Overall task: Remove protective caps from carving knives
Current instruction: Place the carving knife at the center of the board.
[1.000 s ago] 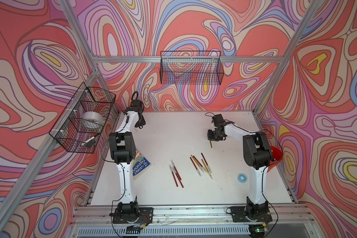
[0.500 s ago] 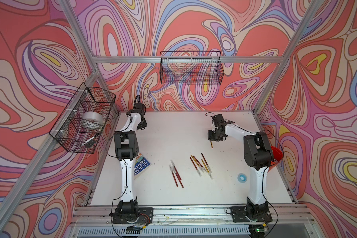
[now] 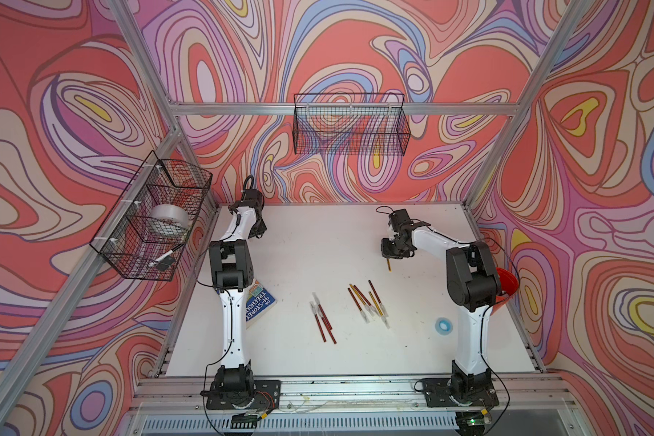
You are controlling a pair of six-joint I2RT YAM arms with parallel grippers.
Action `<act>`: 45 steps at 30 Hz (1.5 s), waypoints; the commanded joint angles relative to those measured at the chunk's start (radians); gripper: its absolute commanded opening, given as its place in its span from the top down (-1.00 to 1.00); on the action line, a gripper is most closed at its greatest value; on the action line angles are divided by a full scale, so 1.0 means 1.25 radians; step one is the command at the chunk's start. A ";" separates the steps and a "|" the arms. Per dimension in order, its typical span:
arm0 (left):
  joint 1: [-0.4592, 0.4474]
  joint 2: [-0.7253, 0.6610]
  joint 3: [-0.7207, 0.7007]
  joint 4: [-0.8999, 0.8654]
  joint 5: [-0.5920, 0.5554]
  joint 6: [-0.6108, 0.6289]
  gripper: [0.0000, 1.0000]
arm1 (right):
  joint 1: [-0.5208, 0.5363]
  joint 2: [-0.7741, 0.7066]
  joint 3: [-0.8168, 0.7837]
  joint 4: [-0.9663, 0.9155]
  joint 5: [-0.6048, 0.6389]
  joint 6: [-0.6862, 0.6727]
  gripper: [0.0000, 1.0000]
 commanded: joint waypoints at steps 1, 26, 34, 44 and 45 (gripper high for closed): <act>0.014 0.011 0.002 -0.039 -0.011 -0.009 0.04 | -0.003 -0.021 -0.002 -0.006 0.008 -0.005 0.48; 0.029 -0.079 -0.184 0.045 0.067 -0.009 0.88 | -0.003 -0.017 -0.009 0.002 0.004 0.008 0.48; -0.002 -0.177 -0.292 0.075 0.125 -0.011 0.87 | -0.002 -0.011 -0.011 0.012 -0.017 0.012 0.48; -0.063 -0.193 -0.306 0.057 0.096 -0.004 0.78 | -0.002 -0.020 -0.031 0.020 -0.019 0.012 0.49; -0.065 -0.191 -0.303 0.054 0.096 -0.004 0.76 | -0.002 -0.021 -0.032 0.021 -0.018 0.012 0.48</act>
